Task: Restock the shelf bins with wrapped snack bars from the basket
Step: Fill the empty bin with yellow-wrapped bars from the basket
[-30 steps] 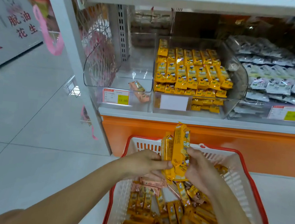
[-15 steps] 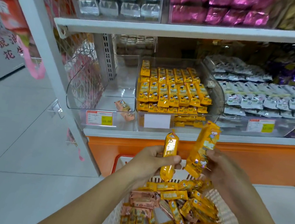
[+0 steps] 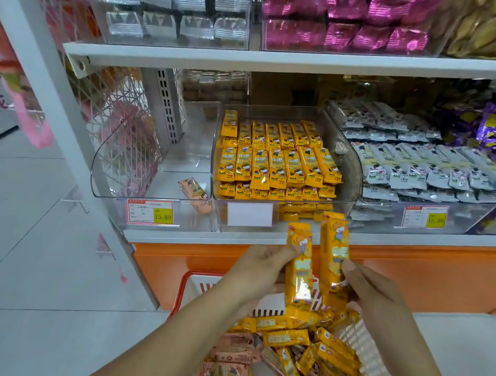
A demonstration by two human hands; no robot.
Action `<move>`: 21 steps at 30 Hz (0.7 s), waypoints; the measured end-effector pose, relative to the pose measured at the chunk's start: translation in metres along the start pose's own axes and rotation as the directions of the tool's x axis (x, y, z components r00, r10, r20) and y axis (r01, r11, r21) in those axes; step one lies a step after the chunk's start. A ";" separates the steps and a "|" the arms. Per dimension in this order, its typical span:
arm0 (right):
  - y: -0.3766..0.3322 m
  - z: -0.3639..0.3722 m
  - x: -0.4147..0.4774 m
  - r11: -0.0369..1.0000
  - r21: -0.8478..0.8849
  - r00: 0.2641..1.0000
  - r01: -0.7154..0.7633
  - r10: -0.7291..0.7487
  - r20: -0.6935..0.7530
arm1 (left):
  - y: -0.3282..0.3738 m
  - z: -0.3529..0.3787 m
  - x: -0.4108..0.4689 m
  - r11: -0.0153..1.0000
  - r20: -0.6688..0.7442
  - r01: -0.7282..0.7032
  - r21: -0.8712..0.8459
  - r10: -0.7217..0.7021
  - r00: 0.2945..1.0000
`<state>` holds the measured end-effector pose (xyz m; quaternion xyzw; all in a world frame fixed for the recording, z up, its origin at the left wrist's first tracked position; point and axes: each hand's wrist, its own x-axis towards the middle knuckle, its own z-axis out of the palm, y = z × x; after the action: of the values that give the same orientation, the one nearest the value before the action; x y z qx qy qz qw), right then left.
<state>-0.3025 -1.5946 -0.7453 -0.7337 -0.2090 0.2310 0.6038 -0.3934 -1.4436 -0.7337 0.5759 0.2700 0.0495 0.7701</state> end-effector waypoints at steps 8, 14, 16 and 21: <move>-0.014 0.026 0.006 0.911 -0.308 0.953 0.273 -0.300 -0.046 | 0.016 -0.010 -0.003 0.984 0.019 -0.096 -0.153 0.100 0.995; -0.051 0.058 0.009 0.810 -0.479 0.940 0.338 -0.315 0.131 | 0.044 -0.023 -0.009 0.948 -0.094 -0.315 -0.035 0.311 0.946; -0.064 0.068 0.013 0.762 -0.546 0.932 0.349 -0.344 0.115 | 0.055 -0.030 -0.012 0.927 -0.113 -0.374 -0.009 0.370 0.922; -0.100 0.085 0.059 0.780 -0.511 0.914 0.362 -0.406 0.028 | 0.076 -0.051 -0.018 0.821 -0.381 -0.519 0.238 0.570 0.728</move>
<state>-0.3079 -1.4744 -0.6658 -0.8167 -0.3815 0.0093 0.4327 -0.4150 -1.3812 -0.6671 0.6468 0.2563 0.3851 0.6064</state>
